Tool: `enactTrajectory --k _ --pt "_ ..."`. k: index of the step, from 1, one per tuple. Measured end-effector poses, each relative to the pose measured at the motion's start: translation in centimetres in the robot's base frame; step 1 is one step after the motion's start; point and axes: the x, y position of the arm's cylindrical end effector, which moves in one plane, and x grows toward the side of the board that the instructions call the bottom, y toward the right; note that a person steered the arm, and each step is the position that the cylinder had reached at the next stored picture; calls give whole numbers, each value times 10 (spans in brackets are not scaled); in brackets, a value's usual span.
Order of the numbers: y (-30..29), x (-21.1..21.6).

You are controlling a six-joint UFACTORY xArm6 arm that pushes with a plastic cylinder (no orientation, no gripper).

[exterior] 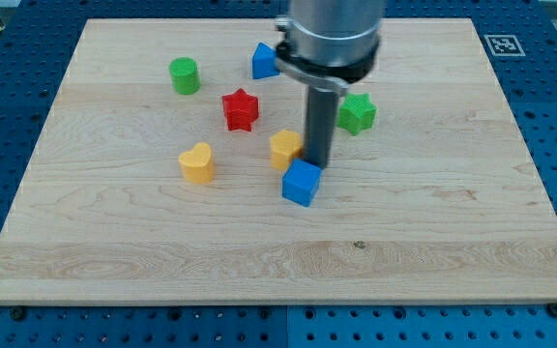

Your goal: Push the red star left and down a bit

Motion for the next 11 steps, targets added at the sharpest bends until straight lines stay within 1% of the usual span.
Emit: enactTrajectory --k 1,2,4,5,6,7,10,11 --pt "-26 -8" --pt "-31 -12" --pt "-30 -55" --pt "-3 -58" --pt "5 -87" --pt "-14 -105" --pt "-73 -104" --pt "-79 -104"
